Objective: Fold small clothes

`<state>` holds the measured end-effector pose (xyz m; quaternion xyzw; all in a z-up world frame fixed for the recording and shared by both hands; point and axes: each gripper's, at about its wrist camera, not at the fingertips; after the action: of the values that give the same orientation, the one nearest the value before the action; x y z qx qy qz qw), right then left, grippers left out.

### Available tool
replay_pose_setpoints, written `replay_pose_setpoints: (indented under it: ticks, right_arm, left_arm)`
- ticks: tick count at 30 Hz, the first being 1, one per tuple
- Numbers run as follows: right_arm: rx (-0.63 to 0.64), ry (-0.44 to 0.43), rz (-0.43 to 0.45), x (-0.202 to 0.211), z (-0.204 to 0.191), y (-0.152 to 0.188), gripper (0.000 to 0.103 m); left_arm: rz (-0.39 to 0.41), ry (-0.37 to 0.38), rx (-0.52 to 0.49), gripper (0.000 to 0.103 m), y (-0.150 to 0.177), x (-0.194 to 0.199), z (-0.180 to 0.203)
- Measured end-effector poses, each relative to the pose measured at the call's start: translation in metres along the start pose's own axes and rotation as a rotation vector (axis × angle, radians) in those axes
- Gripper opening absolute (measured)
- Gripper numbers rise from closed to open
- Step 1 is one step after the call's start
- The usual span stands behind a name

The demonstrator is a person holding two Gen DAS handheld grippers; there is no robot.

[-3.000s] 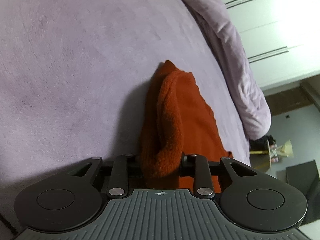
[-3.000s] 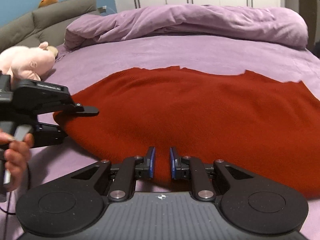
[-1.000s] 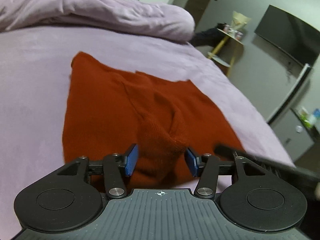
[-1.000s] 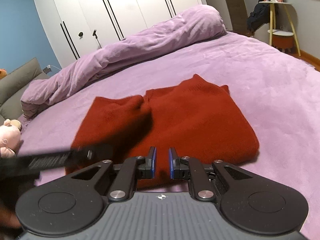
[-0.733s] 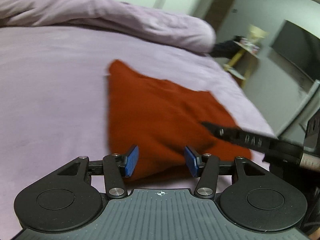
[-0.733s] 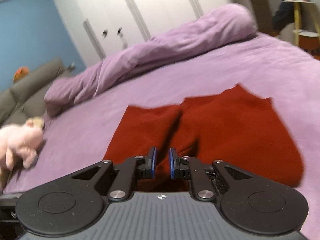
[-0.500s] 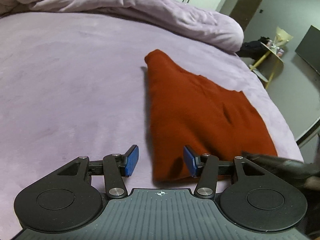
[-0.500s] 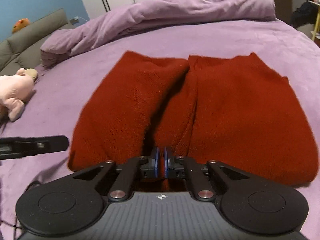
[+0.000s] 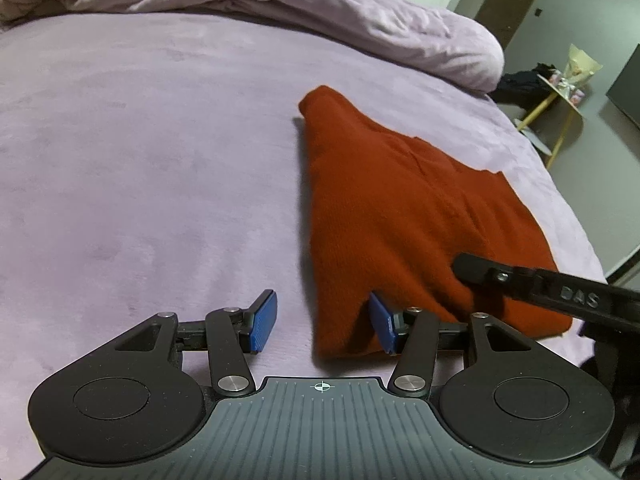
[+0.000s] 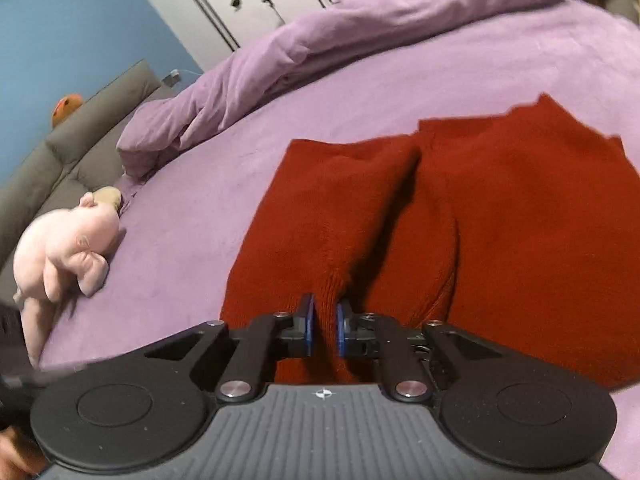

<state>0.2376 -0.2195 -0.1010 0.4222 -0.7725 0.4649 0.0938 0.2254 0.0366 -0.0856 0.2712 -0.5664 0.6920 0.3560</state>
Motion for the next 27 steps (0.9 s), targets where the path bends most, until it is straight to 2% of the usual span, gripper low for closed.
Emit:
replay_pose_setpoints:
  ticks: [5, 7, 9, 11, 13, 15, 17, 19, 21, 24, 27]
  right_arm:
    - [0.01, 0.046, 0.033, 0.019, -0.001, -0.002, 0.007]
    - [0.034, 0.128, -0.005, 0.013, 0.003, 0.003, 0.007]
    - [0.031, 0.154, -0.08, -0.001, 0.012, 0.01, 0.008]
    - [0.027, 0.138, -0.075, 0.0, 0.014, 0.011, 0.009]
    - [0.012, 0.104, -0.051, 0.009, 0.012, 0.004, 0.016]
    - [-0.02, 0.069, 0.014, 0.025, 0.016, -0.001, 0.037]
    - [-0.061, 0.078, 0.065, 0.033, 0.027, -0.007, 0.05]
    - [-0.127, 0.077, 0.086, 0.038, 0.041, -0.01, 0.052]
    - [-0.206, 0.035, 0.076, 0.032, 0.057, -0.015, 0.056]
    - [-0.314, -0.041, 0.046, 0.016, 0.076, -0.018, 0.056]
    - [-0.363, -0.118, 0.041, -0.002, 0.078, -0.022, 0.058]
  left_arm:
    - [0.009, -0.013, -0.021, 0.059, -0.005, 0.001, 0.008]
    - [-0.002, -0.009, -0.028, 0.059, -0.004, -0.004, 0.012]
    - [-0.027, -0.01, -0.045, 0.059, -0.001, -0.012, 0.015]
    - [-0.04, -0.013, -0.054, 0.059, 0.001, -0.017, 0.018]
    - [-0.033, -0.008, -0.068, 0.059, 0.002, -0.016, 0.018]
    - [-0.029, -0.008, -0.069, 0.06, 0.002, -0.015, 0.016]
    - [-0.041, 0.001, -0.039, 0.061, 0.002, -0.015, 0.011]
    - [-0.052, 0.021, -0.007, 0.061, 0.004, -0.014, 0.004]
    - [-0.06, 0.025, 0.0, 0.061, 0.006, -0.012, 0.002]
    - [-0.058, 0.028, -0.014, 0.061, 0.009, -0.007, 0.001]
    - [-0.059, 0.031, -0.022, 0.061, 0.012, -0.004, 0.002]
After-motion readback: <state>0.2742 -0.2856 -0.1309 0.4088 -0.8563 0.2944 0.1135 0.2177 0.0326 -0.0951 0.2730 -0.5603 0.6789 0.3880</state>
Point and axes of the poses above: each gripper's, at about its wrist camera, not at the fingertips, and x roughly against the way its jaws point, z to its right, y to its underside, and after that the axes turned 8 degrees about -y, right-handed
